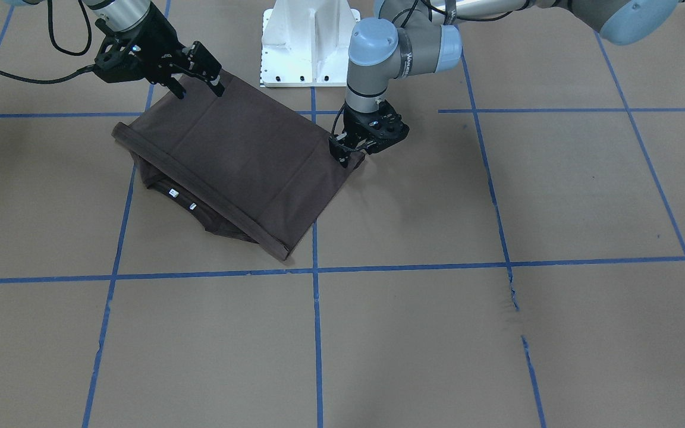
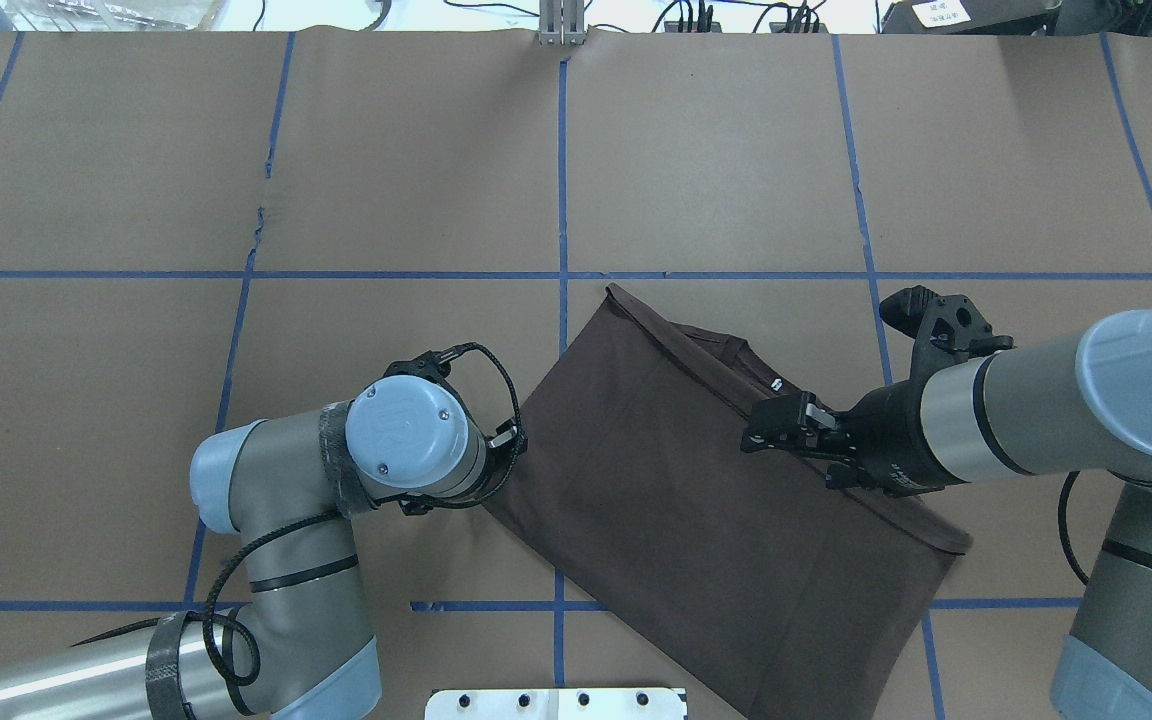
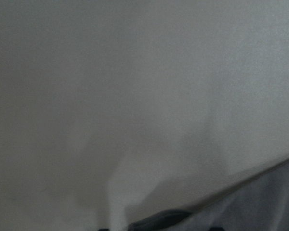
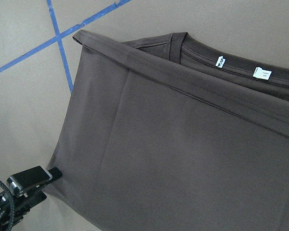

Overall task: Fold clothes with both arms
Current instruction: 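Move the left gripper to the shirt's far edge while the right gripper holds, then rotate the shirt upright with the left gripper while the right gripper releases, then move the right gripper along the shirt's side edge to straighten it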

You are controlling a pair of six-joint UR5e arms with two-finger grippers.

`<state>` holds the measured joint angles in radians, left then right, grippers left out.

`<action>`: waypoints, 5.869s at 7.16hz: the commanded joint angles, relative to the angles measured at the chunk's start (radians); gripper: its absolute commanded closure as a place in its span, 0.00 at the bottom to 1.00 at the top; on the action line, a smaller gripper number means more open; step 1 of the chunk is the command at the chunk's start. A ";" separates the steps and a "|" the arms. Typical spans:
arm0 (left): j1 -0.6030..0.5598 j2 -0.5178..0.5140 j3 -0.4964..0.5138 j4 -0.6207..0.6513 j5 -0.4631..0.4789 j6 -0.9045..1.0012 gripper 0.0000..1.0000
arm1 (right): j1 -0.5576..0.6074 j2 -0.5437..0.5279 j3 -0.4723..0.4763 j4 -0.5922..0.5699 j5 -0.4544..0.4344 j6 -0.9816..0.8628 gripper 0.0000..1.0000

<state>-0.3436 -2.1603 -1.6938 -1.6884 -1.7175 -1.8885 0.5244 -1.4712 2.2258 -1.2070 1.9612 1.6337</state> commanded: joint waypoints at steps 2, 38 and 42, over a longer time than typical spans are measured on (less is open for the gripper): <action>0.020 0.002 -0.001 0.001 0.024 -0.001 1.00 | 0.008 -0.001 0.000 -0.002 0.002 0.000 0.00; -0.423 -0.059 0.023 -0.060 -0.108 0.631 0.00 | -0.164 0.419 -0.456 -0.523 -0.058 -0.345 0.00; -0.422 -0.053 0.003 -0.060 -0.109 0.628 0.00 | -0.162 0.416 -0.439 -0.578 -0.056 -0.370 0.00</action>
<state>-0.7665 -2.2170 -1.6820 -1.7487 -1.8258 -1.2603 0.3614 -1.0533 1.7831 -1.7697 1.9051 1.2672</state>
